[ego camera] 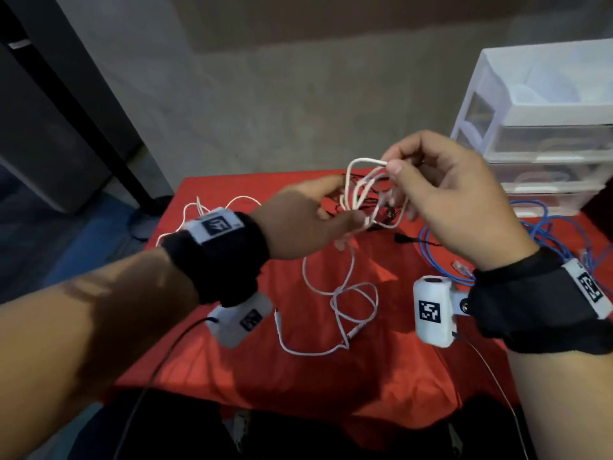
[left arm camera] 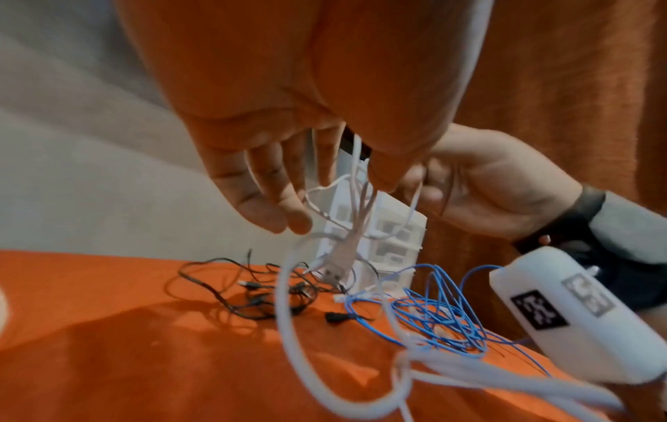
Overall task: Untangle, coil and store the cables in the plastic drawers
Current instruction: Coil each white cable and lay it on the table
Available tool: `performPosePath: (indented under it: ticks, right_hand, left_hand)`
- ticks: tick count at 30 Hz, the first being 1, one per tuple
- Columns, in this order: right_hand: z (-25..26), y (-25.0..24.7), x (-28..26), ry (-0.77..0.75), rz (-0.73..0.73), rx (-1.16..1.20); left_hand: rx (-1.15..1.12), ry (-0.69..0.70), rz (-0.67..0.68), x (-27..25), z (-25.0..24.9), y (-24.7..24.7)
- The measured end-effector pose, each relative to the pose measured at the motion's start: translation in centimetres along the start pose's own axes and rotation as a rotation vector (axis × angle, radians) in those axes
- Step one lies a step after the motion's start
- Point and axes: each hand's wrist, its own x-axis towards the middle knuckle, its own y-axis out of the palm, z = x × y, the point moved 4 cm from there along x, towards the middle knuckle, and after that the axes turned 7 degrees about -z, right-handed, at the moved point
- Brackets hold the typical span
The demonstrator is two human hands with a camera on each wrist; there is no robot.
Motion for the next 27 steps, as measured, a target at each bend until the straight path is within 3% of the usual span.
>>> performPosePath:
  ticks: [4,11,15,20,22,25,27]
  right_hand:
    - [-0.1,-0.8,0.0,0.023,-0.051,0.083]
    - [-2.6,-2.3,0.5,0.115,-0.249,0.146]
    - [-3.9,-4.0,0.8,0.176,-0.387,0.143]
    - [-4.6,-2.6,0.7,0.237,-0.313,0.257]
    - [-4.3,-0.6,0.4,0.265,-0.216,0.308]
    - [-3.2,2.8,-0.3,0.293,-0.050,0.389]
    - [-2.4,4.6,-0.9,0.282,0.041,0.422]
  left_hand:
    - [0.009,-0.065,-0.034,1.0,0.9,1.5]
    - [-0.071,-0.189,-0.141,1.8,4.2,-1.3]
    - [-0.240,-0.384,-0.284,1.3,7.6,-3.5]
    - [-0.371,-0.523,-0.386,-0.8,9.9,-6.2]
    - [-0.328,-0.423,-0.331,-1.6,8.5,-6.3]
    - [-0.115,-0.106,-0.104,-2.4,4.9,-5.7]
    - [-0.049,0.018,0.001,-2.4,3.4,-4.6]
